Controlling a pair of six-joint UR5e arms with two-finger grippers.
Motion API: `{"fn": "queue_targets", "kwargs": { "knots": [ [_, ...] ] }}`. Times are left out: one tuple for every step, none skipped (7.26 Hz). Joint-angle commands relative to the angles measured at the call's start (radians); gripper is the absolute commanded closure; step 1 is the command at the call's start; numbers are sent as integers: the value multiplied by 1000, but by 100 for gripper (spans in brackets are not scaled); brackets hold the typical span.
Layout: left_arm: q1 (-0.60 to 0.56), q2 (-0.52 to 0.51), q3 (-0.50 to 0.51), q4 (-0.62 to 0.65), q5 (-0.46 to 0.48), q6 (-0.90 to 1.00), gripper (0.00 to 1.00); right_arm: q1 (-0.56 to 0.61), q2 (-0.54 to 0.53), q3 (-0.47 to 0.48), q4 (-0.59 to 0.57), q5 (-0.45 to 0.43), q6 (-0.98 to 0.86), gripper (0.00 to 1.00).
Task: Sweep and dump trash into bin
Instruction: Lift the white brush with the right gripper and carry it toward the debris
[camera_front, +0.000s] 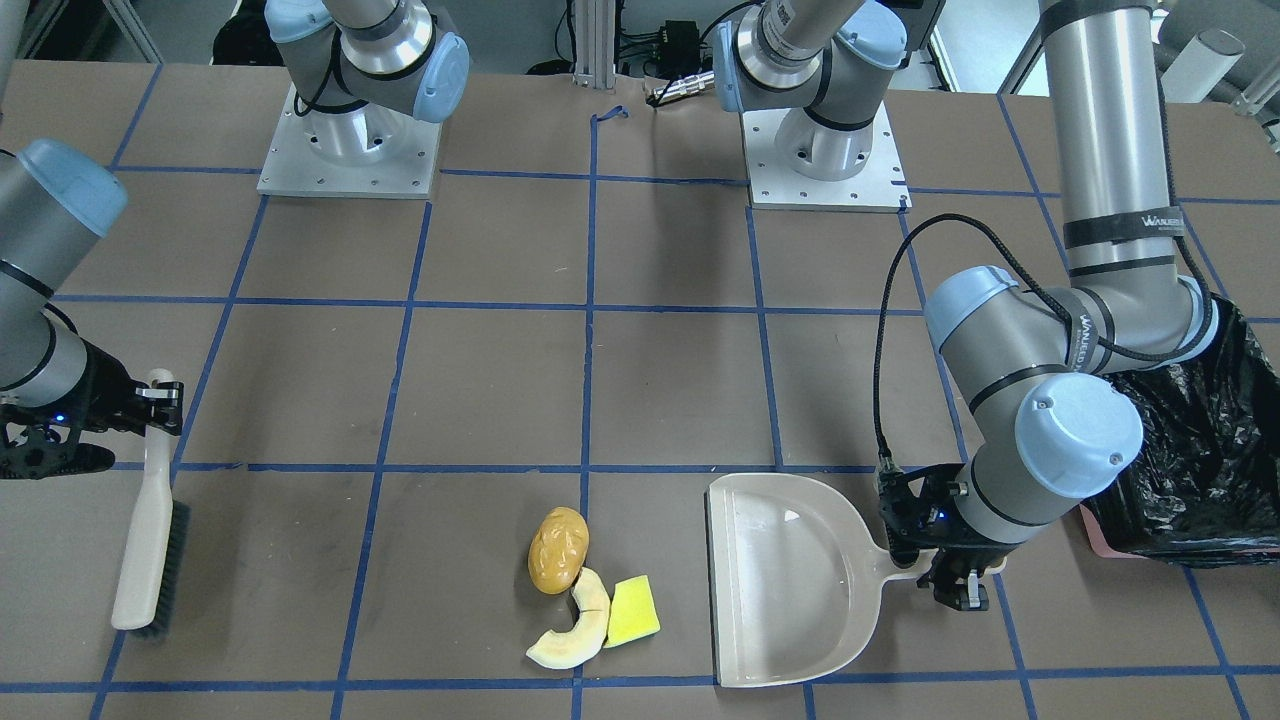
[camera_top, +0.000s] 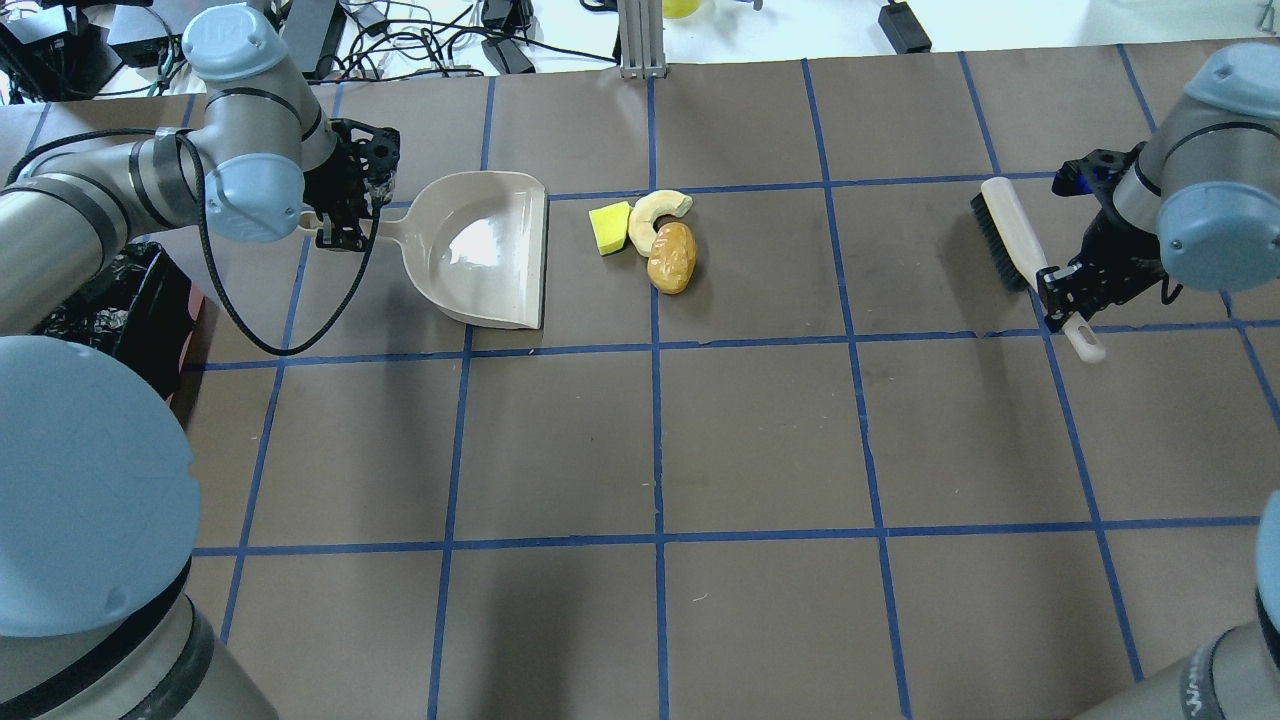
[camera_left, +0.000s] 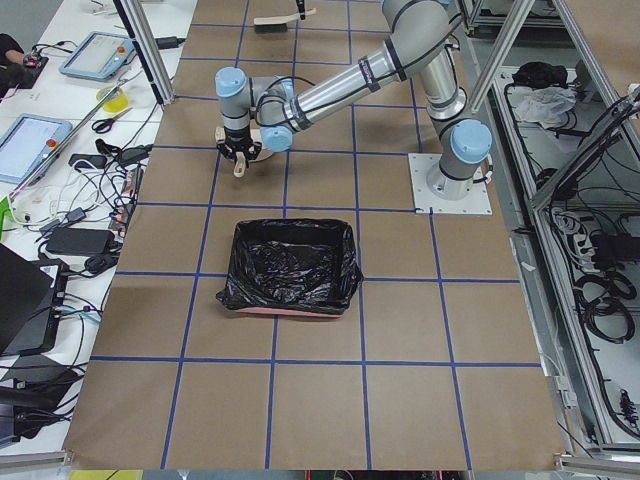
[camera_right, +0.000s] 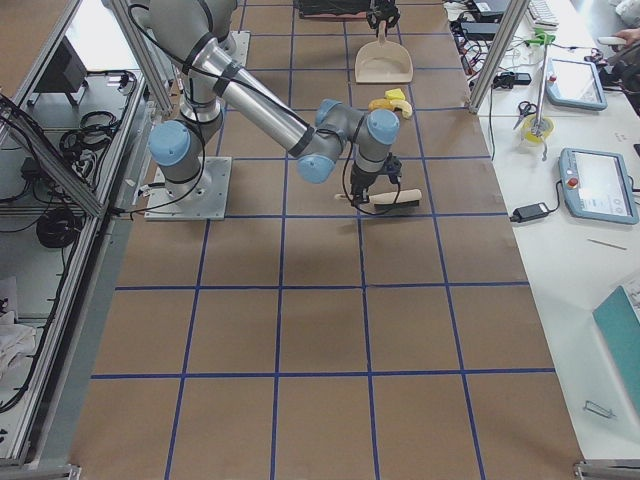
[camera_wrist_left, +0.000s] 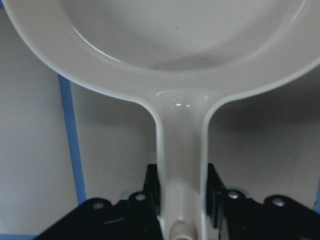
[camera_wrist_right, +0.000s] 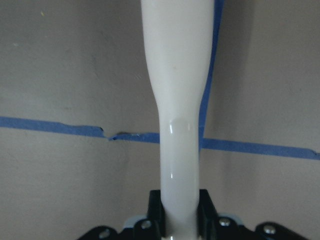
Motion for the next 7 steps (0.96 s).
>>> {"fn": "queue_targets", "kwargs": {
  "knots": [
    [-4, -5, 1, 0, 1, 15, 100, 151, 2, -115, 108, 13, 188, 100],
    [-4, -7, 1, -2, 1, 15, 100, 223, 5, -146, 114, 15, 277, 100],
    [-3, -4, 1, -3, 3, 24, 100, 269, 26, -163, 111, 33, 341, 100],
    [-4, -11, 1, -2, 15, 35, 100, 299, 63, -193, 108, 68, 390, 100],
    [-4, -13, 1, 0, 29, 36, 100, 338, 100, -235, 108, 69, 424, 100],
    [-4, -16, 1, 0, 32, 36, 100, 386, 132, -264, 108, 67, 453, 100],
    [-4, -17, 1, 0, 32, 36, 100, 442, 167, -293, 108, 67, 525, 100]
  ]
}}
